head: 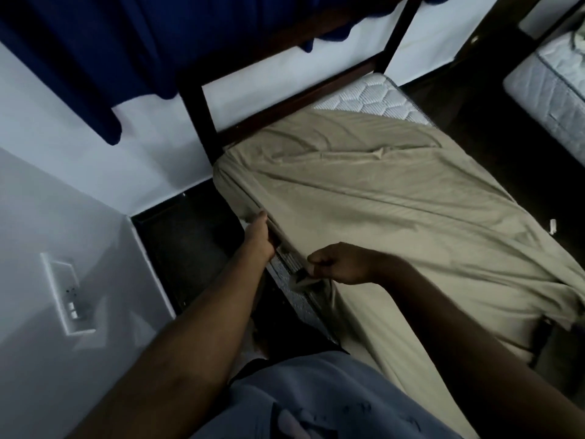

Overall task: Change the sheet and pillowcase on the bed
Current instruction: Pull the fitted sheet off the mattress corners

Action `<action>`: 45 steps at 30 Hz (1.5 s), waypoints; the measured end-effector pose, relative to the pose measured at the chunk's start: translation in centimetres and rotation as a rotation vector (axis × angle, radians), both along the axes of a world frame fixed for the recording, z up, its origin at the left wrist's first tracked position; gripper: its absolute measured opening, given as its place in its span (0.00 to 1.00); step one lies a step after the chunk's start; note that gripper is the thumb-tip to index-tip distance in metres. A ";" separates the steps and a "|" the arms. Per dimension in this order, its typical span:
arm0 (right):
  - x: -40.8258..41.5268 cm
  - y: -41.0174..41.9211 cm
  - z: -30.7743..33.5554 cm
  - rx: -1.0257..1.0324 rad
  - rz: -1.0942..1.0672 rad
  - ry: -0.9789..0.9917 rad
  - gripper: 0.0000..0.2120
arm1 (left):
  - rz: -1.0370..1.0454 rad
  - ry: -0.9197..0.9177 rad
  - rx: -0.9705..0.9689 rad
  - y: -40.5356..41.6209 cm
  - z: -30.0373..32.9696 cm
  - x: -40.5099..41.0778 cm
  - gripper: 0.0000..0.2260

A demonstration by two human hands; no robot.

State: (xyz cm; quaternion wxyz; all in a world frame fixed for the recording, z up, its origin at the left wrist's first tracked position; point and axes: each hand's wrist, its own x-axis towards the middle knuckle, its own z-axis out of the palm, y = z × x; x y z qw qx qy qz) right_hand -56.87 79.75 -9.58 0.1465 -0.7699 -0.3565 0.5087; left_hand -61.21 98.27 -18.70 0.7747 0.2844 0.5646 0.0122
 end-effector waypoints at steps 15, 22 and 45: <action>13.2 16.3 -2.7 0.186 -0.246 -0.281 0.16 | -0.424 0.029 0.456 3.0 2.8 2.6 0.15; 12.4 21.3 -6.7 -0.111 0.045 -0.302 0.23 | -0.806 -0.082 0.694 1.7 5.6 2.3 0.16; 12.7 8.4 4.7 0.435 -0.334 -0.071 0.13 | -0.390 -0.313 -0.160 8.0 5.1 10.9 0.47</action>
